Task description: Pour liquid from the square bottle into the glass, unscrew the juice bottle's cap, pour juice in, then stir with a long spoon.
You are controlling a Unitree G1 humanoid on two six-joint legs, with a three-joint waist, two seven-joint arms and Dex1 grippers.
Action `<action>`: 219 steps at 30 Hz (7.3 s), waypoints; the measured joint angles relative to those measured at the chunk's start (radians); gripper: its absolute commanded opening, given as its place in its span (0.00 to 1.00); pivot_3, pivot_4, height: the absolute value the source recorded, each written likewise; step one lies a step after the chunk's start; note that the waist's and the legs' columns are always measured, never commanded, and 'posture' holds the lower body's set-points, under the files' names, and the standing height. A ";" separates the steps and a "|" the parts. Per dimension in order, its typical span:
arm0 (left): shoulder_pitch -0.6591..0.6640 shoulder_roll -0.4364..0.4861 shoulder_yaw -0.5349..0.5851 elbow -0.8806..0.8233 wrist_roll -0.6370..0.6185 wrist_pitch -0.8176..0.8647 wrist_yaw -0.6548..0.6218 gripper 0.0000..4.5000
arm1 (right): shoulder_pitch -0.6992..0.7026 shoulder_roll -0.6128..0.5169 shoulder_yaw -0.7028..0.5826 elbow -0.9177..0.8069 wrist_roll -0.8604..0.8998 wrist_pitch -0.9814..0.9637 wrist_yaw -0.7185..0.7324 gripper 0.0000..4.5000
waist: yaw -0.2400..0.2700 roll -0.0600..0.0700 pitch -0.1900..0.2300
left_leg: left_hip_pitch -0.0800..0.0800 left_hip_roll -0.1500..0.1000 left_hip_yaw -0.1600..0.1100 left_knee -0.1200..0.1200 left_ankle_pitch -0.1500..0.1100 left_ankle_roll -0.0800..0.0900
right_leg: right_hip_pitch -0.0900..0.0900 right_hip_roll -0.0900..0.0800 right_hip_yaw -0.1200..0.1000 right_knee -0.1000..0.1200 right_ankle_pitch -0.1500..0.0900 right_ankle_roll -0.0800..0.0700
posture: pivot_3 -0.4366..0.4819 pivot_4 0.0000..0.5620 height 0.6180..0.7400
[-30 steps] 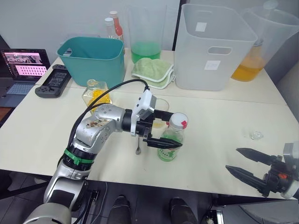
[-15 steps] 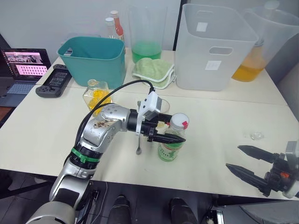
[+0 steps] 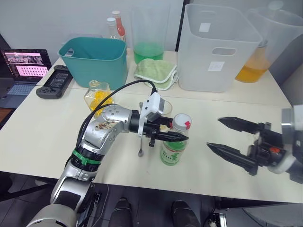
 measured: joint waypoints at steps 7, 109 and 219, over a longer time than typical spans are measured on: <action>-0.001 0.000 -0.006 0.003 0.016 -0.020 0.000 0.30 | -0.231 -0.014 0.222 0.004 0.031 0.033 -0.189 1.00 | 0.001 0.000 0.000 | -0.001 0.000 0.000 0.000 0.000 0.001 | 0.000 0.000 0.000 0.000 0.000 0.000 | 0.48 0.27 0.95; 0.003 -0.026 0.084 0.103 -0.016 -0.038 0.005 0.30 | -0.436 0.246 0.356 -0.010 -0.048 0.204 -0.459 0.99 | -0.022 0.001 0.000 | -0.001 0.000 0.000 -0.005 0.003 0.001 | -0.002 0.000 0.000 0.002 -0.001 0.000 | 0.48 0.27 0.95; 0.063 0.043 0.051 -0.046 -0.002 -0.057 0.052 0.30 | -1.046 0.136 0.798 0.763 -0.622 -0.106 0.911 0.89 | -0.019 0.004 0.001 | -0.004 0.001 0.000 -0.005 0.004 0.000 | -0.002 -0.001 -0.007 0.002 -0.001 0.001 | 0.48 0.27 0.95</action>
